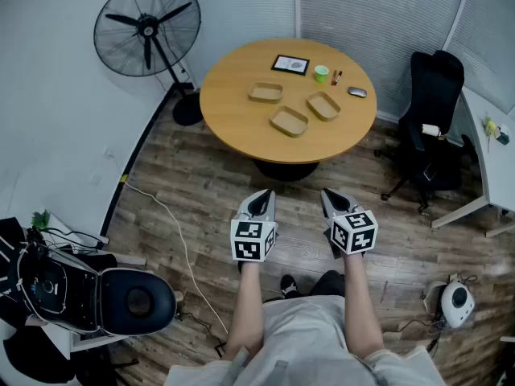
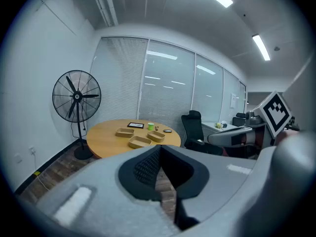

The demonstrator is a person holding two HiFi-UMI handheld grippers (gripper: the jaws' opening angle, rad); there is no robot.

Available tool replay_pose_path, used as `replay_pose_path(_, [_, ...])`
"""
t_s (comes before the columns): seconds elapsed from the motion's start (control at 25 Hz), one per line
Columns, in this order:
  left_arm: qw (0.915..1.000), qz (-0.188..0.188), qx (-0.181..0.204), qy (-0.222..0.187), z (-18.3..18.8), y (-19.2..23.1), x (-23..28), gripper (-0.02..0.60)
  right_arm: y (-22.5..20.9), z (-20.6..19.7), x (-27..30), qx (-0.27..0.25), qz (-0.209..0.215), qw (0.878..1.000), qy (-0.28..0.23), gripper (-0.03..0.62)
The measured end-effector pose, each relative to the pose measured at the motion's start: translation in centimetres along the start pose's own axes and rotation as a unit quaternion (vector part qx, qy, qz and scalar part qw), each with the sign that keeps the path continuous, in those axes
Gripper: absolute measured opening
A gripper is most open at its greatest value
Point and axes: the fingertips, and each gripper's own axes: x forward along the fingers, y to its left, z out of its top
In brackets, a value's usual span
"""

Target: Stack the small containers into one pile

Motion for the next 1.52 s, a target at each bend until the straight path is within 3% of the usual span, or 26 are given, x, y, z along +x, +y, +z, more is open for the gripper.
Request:
replay_pose_path(0.32, [1.0, 0.004, -0.001, 0.007, -0.6, 0.5, -1.0, 0.006, -0.5, -0.6, -0.3, -0.01, -0.045, 0.999, -0.012, -0.002])
replay_pose_path(0.52, [0.9998, -0.003, -0.013, 0.013, -1.0, 1.4, -0.9, 0.007, 0.3, -0.3, 0.9, -0.009, -0.015, 1.0, -0.012, -0.003])
replay_pose_path(0.76, [0.9992, 0.024, -0.023, 0.021, -0.8, 5.1, -1.2, 0.008, 0.0, 1.0, 3.4, 0.012, 0.001, 1.0, -0.014, -0.002])
replay_pose_path(1.24, [0.9966, 0.055, -0.043, 0.044, -0.8, 13.8, 1.9, 0.008, -0.7, 2.2, 13.9, 0.017, 0.023, 0.999, 0.023, -0.002])
replay_pose_path(1.52, [0.9973, 0.04, -0.01, 0.061, 2.7, 18.7, 9.0, 0.008, -3.9, 5.2, 21.8, 0.03, 0.025, 0.999, 0.033, -0.002])
